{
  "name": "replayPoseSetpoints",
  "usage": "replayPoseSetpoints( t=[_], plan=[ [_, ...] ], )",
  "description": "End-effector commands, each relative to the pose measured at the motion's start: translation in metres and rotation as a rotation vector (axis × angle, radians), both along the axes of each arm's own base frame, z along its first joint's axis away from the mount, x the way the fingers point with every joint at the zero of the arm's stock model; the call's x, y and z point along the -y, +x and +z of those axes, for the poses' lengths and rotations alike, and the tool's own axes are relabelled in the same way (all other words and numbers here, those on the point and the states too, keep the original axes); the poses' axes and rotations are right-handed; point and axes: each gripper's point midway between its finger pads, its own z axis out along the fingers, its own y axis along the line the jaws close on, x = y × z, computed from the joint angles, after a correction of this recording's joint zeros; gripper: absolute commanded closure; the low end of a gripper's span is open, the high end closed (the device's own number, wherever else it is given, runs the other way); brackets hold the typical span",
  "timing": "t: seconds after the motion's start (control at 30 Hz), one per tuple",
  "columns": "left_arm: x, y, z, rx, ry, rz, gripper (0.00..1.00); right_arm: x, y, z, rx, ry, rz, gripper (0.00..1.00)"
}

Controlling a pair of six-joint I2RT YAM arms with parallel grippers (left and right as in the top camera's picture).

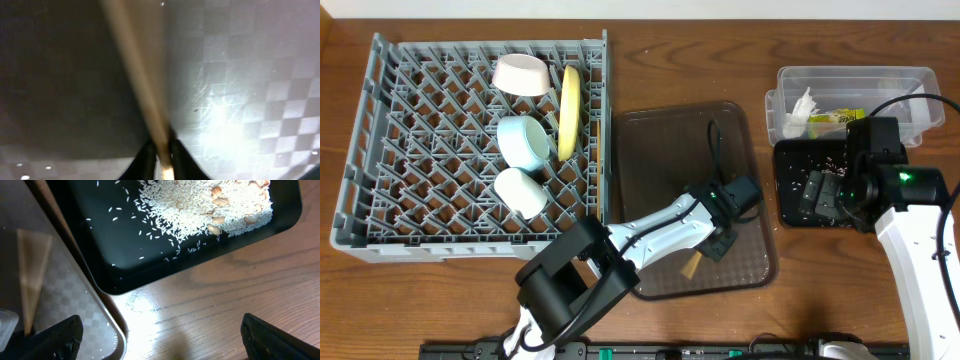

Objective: Sort waste into correct bins and load items into the dishwasher rack
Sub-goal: 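Reach the left gripper back to the remaining chopstick and grasp it, then carry the second chopstick to the rack and release it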

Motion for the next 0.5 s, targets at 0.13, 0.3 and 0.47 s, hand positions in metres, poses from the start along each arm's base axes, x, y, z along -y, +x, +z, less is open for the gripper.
replayPoseSetpoints(
  t=[0.13, 0.3, 0.47],
  plan=[
    [-0.030, 0.010, -0.007, 0.067, 0.134, 0.018, 0.94, 0.003, 0.003, 0.008, 0.031, 0.000, -0.023, 0.02],
    [-0.042, 0.036, 0.037, 0.203, 0.116, 0.067, 0.94, 0.003, 0.003, 0.008, 0.032, 0.000, -0.023, 0.01],
    [-0.070, 0.070, 0.097, 0.355, 0.073, 0.175, 0.94, 0.003, 0.003, 0.008, 0.030, 0.000, -0.023, 0.01]
  ],
)
